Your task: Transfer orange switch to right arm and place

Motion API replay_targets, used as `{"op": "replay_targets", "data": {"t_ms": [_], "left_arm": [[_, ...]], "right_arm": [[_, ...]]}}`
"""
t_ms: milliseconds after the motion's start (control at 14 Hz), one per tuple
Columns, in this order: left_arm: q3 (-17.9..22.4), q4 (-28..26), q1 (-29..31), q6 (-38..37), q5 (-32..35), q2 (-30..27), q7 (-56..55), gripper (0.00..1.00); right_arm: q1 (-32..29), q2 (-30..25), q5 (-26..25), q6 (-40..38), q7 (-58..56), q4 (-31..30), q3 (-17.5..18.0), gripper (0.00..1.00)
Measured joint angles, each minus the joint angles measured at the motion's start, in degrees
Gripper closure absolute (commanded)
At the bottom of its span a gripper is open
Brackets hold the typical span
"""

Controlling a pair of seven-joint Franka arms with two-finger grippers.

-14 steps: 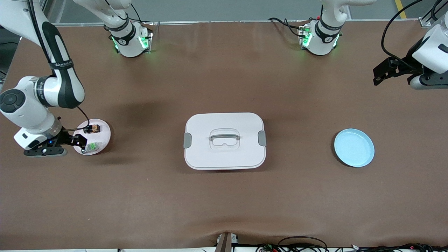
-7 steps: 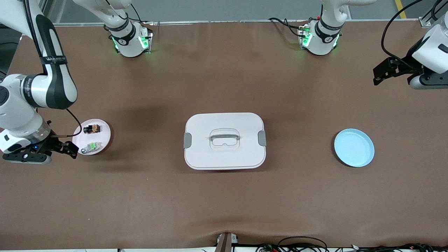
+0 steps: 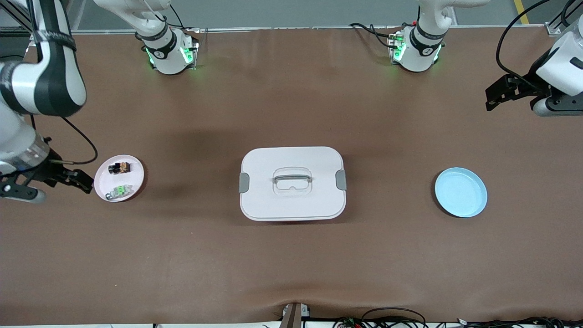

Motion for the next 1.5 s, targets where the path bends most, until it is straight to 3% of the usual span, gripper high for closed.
{"op": "replay_targets", "data": {"t_ms": [499, 855, 1140, 1496], "left_arm": [[0.00, 0.01, 0.00, -0.01, 0.00, 0.00, 0.00, 0.00], [0.00, 0.01, 0.00, -0.01, 0.00, 0.00, 0.00, 0.00], [0.00, 0.01, 0.00, -0.01, 0.00, 0.00, 0.00, 0.00], [0.00, 0.02, 0.00, -0.01, 0.00, 0.00, 0.00, 0.00]], "right_arm": [[-2.46, -7.72, 7.95, -7.18, -10.80, -0.01, -0.73, 0.00], [-3.02, -10.86, 8.25, -11.57, -11.51, 0.34, -0.52, 0.00], [-3.02, -12.22, 8.33, -18.86, -11.67, 7.24, -0.39, 0.00], [-3.01, -11.76, 8.33, -22.27, -11.89, 9.04, -0.34, 0.00]]}}
